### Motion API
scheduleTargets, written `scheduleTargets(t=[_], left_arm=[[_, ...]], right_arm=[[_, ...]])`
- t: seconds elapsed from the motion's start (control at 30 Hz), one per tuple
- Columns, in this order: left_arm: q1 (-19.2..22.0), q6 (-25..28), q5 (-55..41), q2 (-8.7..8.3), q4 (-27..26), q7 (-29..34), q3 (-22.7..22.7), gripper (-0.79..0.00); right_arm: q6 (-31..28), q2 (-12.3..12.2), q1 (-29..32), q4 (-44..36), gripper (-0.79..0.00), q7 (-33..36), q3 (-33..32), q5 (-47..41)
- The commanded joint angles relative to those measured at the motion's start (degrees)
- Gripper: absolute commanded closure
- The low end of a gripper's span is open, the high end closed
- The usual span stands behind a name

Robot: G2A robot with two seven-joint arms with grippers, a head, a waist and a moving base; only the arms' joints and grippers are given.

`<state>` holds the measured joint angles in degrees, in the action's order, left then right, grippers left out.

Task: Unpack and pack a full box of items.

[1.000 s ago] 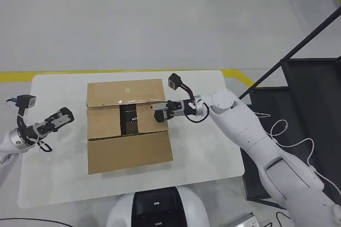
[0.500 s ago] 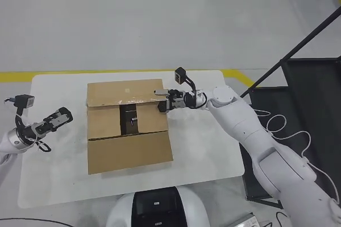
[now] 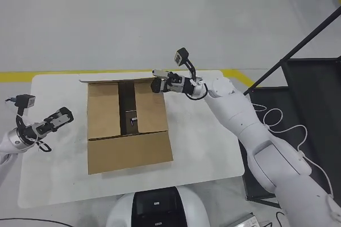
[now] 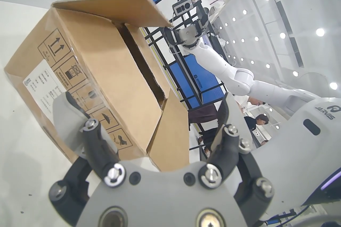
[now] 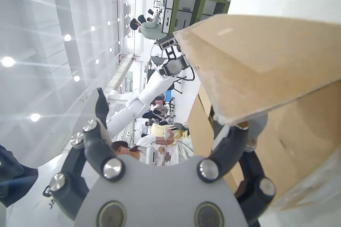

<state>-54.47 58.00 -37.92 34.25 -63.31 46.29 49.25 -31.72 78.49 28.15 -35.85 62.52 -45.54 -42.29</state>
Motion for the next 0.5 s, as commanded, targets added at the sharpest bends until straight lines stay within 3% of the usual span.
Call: scheduleTargets(t=[0.0,0.13,0.3,0.47], left_arm=[[-0.1,0.0,0.2,-0.02,-0.2,0.0,-0.1,-0.785],[-0.5,0.0,0.5,-0.13,-0.4,0.0,-0.1,-0.785],[-1.1,0.0,0.6,-0.25,-0.6,0.0,-0.2,-0.785],[-1.2,0.0,1.1,-0.37,-0.8,0.0,-0.4,-0.785]], right_arm=[[-1.6,0.7,-1.3,1.4,-0.785,-2.0,0.1,0.3],[-2.6,2.4,-4.4,5.6,-0.785,-7.3,1.4,3.4],[-5.8,4.7,-6.8,10.1,-0.785,-18.8,3.8,10.7],[-4.9,6.7,-8.5,13.8,-0.785,-27.6,6.1,17.3]])
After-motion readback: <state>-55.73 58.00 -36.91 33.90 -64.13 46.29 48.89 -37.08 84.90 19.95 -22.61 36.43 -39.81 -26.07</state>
